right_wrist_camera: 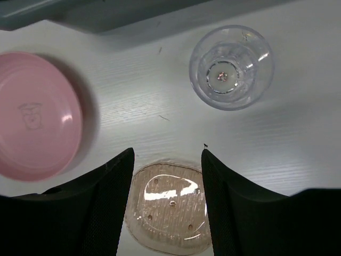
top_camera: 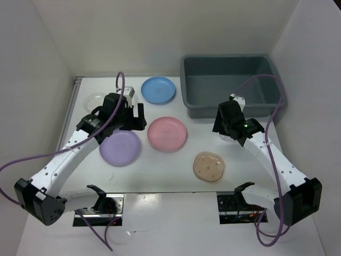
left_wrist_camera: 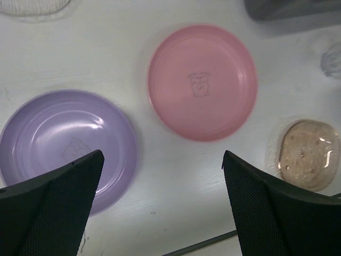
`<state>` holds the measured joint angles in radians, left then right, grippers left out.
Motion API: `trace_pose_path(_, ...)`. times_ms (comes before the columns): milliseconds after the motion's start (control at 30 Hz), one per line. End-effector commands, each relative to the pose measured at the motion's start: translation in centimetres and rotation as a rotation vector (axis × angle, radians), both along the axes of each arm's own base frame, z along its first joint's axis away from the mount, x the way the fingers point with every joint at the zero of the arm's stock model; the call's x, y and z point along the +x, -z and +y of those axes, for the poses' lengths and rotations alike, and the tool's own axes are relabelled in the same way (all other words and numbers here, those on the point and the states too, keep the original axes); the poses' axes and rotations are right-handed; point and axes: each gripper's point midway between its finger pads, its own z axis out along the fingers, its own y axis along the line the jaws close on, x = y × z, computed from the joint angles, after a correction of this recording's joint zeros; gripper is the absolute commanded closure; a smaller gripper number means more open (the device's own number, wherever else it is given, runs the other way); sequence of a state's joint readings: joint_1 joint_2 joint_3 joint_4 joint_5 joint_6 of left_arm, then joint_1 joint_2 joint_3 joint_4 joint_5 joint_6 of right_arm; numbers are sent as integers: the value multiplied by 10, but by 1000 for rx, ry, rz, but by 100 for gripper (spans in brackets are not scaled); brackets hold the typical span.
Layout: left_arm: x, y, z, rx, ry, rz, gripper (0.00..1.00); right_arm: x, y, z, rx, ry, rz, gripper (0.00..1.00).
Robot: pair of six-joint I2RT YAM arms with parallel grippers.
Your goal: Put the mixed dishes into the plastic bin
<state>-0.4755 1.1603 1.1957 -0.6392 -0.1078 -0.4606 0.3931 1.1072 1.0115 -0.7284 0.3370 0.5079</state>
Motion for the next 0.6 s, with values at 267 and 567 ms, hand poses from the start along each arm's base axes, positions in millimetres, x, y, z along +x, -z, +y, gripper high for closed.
trace_pose_path(267,-32,39,40,168,-32,76,1,29,38,-31,-95,138,82,41)
trace_pose_path(567,-37,30,43,120,-56,6,1,57,64,-27,-134,138,102,43)
